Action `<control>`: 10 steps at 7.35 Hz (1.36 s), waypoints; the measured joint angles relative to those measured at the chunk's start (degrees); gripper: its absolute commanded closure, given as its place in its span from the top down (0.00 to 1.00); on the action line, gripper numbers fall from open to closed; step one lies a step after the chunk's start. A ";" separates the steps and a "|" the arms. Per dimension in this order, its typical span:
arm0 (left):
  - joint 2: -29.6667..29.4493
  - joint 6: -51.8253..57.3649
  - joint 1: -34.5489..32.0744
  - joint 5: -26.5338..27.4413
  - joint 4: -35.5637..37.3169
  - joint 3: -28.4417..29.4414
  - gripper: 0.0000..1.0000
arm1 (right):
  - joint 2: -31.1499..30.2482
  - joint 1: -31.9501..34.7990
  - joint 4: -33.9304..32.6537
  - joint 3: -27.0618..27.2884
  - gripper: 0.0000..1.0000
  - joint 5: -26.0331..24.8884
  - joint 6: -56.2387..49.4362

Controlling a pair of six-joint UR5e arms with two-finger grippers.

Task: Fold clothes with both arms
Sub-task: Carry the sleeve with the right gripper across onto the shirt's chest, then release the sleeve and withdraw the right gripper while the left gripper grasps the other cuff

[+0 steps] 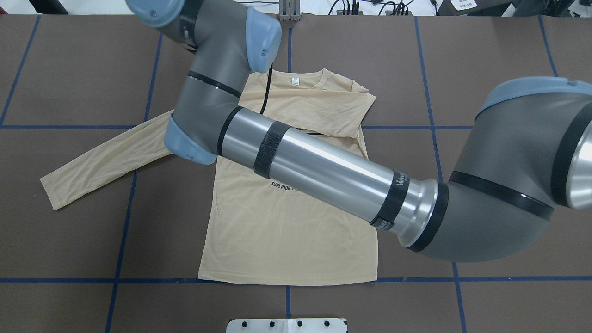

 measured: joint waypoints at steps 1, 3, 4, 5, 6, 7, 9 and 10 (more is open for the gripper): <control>-0.23 -4.03 2.94 0.16 -1.77 0.03 1.00 | -4.63 2.39 -1.90 6.11 0.99 4.22 -4.38; -0.67 -20.56 10.95 3.85 -12.97 1.15 1.00 | -14.02 5.86 -5.44 19.03 1.00 8.98 -11.17; -0.90 -28.56 15.69 7.92 -18.02 2.06 1.00 | -20.38 7.72 -6.08 26.47 1.00 10.95 -14.64; -0.98 -34.29 21.11 11.55 -21.12 2.73 1.00 | -28.28 9.93 -6.34 34.93 1.00 13.07 -18.77; -0.74 -38.32 25.58 14.75 -22.51 3.28 1.00 | -37.17 12.36 -6.43 43.64 1.00 15.35 -23.77; -0.10 -41.75 29.74 19.13 -23.02 3.66 1.00 | -45.84 14.79 -6.38 51.38 1.00 17.62 -29.01; 1.59 -46.07 36.85 26.82 -23.45 4.44 1.00 | -61.54 19.90 -5.06 62.46 1.00 21.80 -38.68; 3.81 -46.75 38.87 28.31 -24.45 4.70 1.00 | -69.33 22.76 -1.84 65.39 1.00 23.70 -43.25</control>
